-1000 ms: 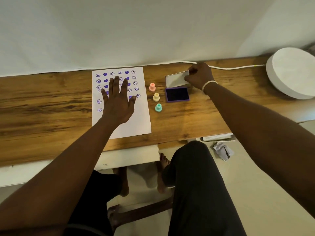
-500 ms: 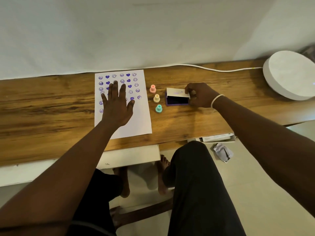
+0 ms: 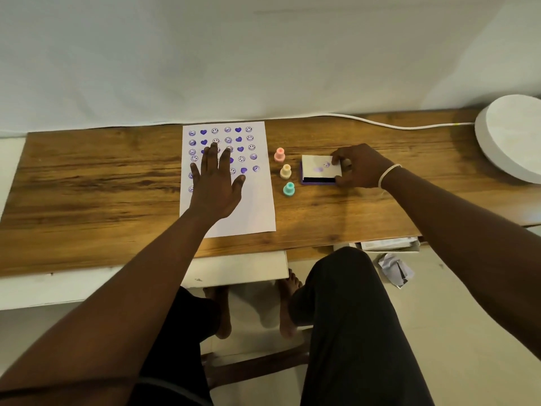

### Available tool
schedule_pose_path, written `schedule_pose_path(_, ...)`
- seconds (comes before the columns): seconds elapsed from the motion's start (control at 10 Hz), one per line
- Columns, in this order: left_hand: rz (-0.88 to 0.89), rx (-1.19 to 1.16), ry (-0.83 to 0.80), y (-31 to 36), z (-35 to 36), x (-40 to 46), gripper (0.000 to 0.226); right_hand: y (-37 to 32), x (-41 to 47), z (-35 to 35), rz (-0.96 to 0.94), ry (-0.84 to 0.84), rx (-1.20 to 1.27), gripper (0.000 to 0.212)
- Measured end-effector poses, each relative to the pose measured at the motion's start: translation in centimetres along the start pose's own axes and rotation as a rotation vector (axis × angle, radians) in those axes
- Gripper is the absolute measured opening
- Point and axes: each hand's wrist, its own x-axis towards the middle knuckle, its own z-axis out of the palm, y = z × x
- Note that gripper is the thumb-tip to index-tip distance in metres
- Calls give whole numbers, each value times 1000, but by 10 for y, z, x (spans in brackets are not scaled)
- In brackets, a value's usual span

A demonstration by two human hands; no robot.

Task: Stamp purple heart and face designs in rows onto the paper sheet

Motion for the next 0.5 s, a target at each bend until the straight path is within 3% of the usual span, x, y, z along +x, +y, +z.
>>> schedule_pose_path(0.3, 7, 10, 3, -1, -4, -1, 64, -10, -8, -1, -8, -35, -5, 57)
schedule_pose_path(0.4, -10, 31, 0, -3, -9, -1, 64, -8, -5, -1, -40, 4, 53, 69)
schedule_pose_path(0.5, 44, 63, 102, -11, -14, -9, 70, 1, -14, 13, -36, 88, 42, 84)
